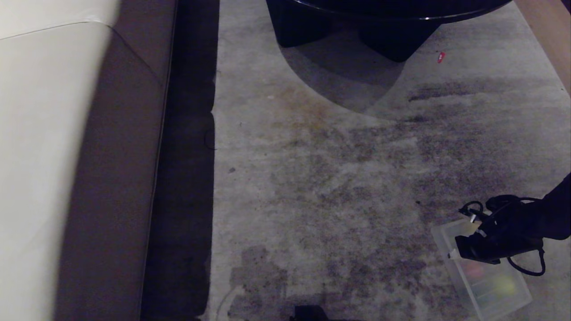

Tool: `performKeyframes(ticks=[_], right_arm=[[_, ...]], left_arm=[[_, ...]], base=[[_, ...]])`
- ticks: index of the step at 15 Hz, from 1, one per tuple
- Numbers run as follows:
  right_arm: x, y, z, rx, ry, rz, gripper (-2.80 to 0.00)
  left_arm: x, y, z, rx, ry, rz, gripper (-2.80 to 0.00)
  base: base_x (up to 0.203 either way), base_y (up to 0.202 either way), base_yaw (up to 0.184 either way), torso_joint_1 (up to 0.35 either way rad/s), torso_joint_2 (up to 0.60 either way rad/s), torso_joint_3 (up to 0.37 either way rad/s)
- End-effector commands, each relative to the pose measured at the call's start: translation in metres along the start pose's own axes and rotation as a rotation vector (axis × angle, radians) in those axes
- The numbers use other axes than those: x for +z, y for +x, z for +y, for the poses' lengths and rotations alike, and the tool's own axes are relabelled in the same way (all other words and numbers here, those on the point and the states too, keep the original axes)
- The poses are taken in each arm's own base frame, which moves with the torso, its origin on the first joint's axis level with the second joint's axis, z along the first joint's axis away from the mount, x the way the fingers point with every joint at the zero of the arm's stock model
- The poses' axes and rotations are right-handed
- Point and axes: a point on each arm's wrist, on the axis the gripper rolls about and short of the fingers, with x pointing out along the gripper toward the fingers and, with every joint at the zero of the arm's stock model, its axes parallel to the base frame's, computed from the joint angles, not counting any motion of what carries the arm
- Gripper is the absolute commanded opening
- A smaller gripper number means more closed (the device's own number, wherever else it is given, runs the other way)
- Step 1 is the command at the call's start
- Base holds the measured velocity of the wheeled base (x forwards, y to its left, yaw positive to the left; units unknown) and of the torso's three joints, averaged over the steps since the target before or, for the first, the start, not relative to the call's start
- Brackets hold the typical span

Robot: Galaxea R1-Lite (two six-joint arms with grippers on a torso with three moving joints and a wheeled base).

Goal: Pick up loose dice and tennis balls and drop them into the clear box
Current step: Close the lid

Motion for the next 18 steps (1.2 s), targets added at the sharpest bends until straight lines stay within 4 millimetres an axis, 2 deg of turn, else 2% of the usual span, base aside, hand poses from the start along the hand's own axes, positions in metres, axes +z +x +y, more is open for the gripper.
performKeyframes(ticks=[1,18], right_arm=[[0.004,0.007,-0.006,-0.001,0.004,-0.007,-2.8],[0.008,0.017,-0.017,-0.058,-0.014,-0.035,-2.8]], left_arm=[[0.0,0.0,0.0,0.001,-0.001,0.001,-2.8],[0.0,0.0,0.0,0.001,-0.001,0.0,-2.8]], base=[[0.0,0.0,0.0,0.0,0.0,0.0],[0.0,0.0,0.0,0.0,0.0,0.0]])
